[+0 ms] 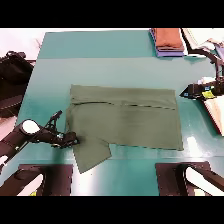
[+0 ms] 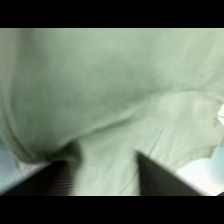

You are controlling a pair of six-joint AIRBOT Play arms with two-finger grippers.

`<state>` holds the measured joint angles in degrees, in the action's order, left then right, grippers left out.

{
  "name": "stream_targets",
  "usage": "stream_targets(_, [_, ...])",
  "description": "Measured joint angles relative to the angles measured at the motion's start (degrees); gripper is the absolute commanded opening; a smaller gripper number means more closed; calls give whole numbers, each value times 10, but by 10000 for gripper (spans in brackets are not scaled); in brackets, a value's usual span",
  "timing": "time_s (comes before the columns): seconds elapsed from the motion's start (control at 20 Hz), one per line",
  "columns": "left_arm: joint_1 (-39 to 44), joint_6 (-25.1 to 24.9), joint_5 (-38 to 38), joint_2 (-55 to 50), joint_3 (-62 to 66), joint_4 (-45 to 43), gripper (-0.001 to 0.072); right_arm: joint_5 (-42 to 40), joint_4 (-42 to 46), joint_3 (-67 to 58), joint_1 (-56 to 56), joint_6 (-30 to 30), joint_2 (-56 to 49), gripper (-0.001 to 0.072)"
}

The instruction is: Fold the shirts.

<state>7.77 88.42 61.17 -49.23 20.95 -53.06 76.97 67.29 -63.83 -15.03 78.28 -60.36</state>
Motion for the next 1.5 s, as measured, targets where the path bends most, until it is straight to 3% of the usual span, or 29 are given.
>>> stream_targets(0.05, [5,0,-2,1,0,3,22,6,0,2,-5,-3,1,386])
stream_targets(0.3, [17,-7,7,2,20,17,22,47,24,83,-87,-21,22,396])
stream_targets(0.4, [18,-13,12,2,36,20,22,68,46,142,-140,-30,28,450])
stream_targets(0.6, [19,-22,16,2,63,20,22,81,66,258,-223,-39,34,450])
stream_targets(1.05, [19,-33,19,2,76,19,21,48,42,369,-240,-43,37,426])
stream_targets(1.3, [19,-34,47,5,81,-1,20,26,32,375,-160,-45,36,17])
stream_targets(1.5, [19,-31,86,32,90,-26,20,61,35,341,-111,-45,43,17])
